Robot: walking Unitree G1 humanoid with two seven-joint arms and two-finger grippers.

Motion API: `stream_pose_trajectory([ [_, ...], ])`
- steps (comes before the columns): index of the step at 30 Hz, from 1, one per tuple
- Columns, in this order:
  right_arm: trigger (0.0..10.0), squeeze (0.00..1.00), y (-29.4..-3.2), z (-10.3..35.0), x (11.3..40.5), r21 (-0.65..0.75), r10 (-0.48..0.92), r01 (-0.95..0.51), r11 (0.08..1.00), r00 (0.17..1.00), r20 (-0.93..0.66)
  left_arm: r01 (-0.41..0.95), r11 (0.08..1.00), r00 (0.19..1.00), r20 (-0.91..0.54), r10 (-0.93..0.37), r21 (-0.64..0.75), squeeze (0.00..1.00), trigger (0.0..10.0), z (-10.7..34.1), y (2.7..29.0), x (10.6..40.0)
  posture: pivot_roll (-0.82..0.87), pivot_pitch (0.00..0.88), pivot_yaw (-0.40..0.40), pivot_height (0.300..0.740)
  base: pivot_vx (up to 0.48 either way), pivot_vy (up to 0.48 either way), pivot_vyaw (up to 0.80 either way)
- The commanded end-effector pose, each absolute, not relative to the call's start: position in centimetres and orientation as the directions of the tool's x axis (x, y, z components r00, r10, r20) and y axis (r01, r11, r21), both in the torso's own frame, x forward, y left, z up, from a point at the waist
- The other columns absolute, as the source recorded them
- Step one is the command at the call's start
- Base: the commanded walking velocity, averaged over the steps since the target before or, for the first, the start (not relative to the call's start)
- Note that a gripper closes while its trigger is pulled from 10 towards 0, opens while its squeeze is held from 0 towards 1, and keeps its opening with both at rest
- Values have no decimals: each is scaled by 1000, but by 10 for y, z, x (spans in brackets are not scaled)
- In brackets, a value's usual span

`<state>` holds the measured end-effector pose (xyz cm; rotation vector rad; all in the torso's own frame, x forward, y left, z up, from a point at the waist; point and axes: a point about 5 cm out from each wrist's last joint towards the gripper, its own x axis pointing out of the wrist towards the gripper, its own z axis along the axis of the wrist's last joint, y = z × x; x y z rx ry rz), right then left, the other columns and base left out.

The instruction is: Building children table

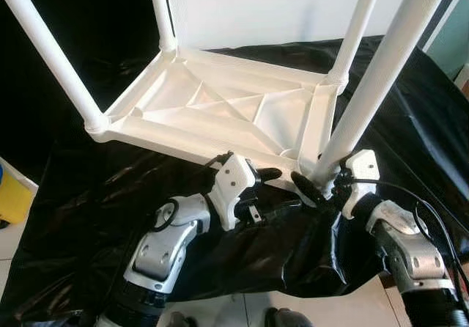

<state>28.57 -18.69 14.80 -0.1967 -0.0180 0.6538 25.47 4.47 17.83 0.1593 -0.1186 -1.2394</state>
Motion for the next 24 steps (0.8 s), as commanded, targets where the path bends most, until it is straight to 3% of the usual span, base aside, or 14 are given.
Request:
stream_pose_trajectory([
  [1,10000,0,-179,145,287,-195,650,-649,736,757,-65,906,385,390,6,-921,178,0,10000,177,46,259,-123,117,32,740,0,0,0],
  [2,4039,0,-180,145,288,-199,661,-661,723,746,-77,905,385,390,6,-921,179,0,10000,177,47,259,-121,116,32,740,0,0,0],
  [4,4039,0,-181,144,288,-202,669,-670,715,739,-85,905,385,391,6,-921,180,0,10000,177,47,259,-121,116,32,740,0,0,0],
  [5,0,0,-183,143,288,-202,674,-676,708,733,-90,905,386,391,7,-920,181,0,10000,177,47,259,-120,116,32,740,0,0,0],
  [18,0,0,-193,136,282,-183,643,-644,743,762,-75,914,366,372,-1,-928,177,0,10000,177,47,256,-130,128,31,740,0,0,0],
  [24,0,0,-212,138,278,-154,400,-394,906,916,9,911,374,380,-4,-925,173,0,10000,180,61,253,-128,150,32,740,0,0,0],
])
